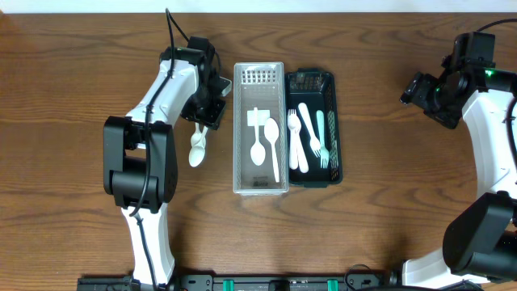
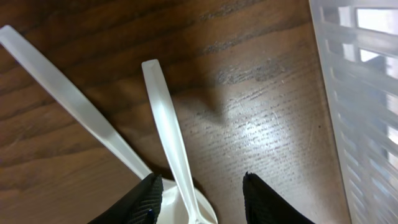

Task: Pack container

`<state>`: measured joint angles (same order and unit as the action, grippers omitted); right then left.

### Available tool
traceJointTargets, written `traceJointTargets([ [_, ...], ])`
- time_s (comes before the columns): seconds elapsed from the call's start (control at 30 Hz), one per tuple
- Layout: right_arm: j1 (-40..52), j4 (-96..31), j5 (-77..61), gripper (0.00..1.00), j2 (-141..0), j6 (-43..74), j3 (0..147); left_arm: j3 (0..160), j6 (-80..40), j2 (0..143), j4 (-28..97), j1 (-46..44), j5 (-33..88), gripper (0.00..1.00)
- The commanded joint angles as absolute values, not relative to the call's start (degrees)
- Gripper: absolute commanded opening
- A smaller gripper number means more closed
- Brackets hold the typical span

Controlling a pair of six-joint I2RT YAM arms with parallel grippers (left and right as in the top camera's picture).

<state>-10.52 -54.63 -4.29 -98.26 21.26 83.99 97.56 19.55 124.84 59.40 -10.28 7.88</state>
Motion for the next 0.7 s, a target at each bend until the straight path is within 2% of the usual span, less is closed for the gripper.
traceJointTargets([
  [0.0,-10.1,-54.7,-4.1,0.83,-98.1,21.1,84.3,96.3,20.1,125.4,58.6,-10.3,8.8,0.45],
  [0.4,-10.1,-55.1,-4.1,0.83,-98.1,21.1,84.3,91.7,20.1,125.8,53.6,-10.3,8.1,0.45],
  [0.53,-10.1,-55.1,-4.1,0.83,-98.1,21.1,84.3,91.5,20.1,125.8,53.6,-10.3,8.1,0.40],
  [0.67,-10.1,-55.1,-4.1,0.83,-98.1,21.1,84.3,89.9,20.1,125.8,53.6,-10.3,8.1,0.39],
])
